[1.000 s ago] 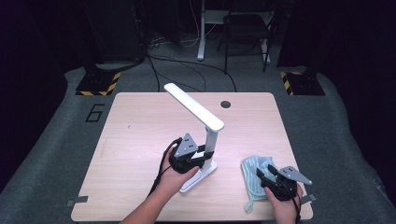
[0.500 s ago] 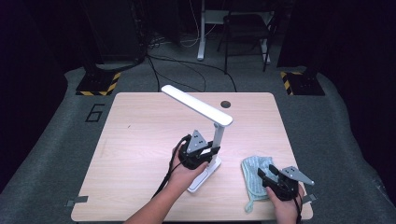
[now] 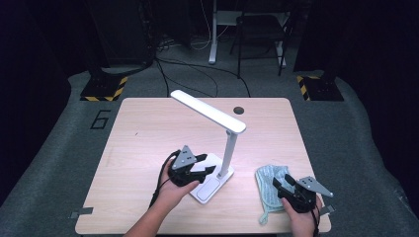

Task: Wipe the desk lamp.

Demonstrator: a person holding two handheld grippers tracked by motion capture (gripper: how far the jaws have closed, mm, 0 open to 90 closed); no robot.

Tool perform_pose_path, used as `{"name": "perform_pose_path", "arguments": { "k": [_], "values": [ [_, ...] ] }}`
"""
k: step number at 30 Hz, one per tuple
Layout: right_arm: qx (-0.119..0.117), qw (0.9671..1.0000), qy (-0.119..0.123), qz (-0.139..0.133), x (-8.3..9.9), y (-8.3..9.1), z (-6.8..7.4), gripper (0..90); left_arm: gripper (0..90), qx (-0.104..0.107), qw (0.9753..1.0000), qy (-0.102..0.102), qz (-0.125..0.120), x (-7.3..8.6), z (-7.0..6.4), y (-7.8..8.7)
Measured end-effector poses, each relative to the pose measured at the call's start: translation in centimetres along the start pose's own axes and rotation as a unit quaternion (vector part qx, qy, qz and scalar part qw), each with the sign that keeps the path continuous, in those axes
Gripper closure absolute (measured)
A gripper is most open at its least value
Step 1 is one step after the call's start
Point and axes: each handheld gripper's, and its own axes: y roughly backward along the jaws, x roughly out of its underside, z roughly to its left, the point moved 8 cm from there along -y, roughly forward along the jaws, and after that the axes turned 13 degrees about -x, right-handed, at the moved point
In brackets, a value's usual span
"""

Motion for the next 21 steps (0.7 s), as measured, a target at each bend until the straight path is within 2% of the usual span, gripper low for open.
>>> {"name": "perform_pose_path", "arguments": {
  "k": [5,11,16,21],
  "values": [
    [0.003,1.0000,0.000,0.000,0.0,-0.1,0.0,45.7,43.8,-0.023,0.9994,0.013,0.020,3.2,1.9,0.8],
    [0.006,1.0000,0.004,0.001,0.1,-0.1,0.0,45.1,41.0,-0.035,0.9976,0.033,0.049,6.6,2.6,0.4],
    [0.006,1.0000,0.002,0.000,0.1,-0.2,0.0,44.8,39.5,-0.036,0.9958,0.036,0.076,8.4,2.8,-0.4],
    [0.006,1.0000,0.000,0.000,0.2,-0.1,-0.1,44.8,39.0,-0.040,0.9946,0.037,0.088,9.0,3.0,-1.1]
  ]
}}
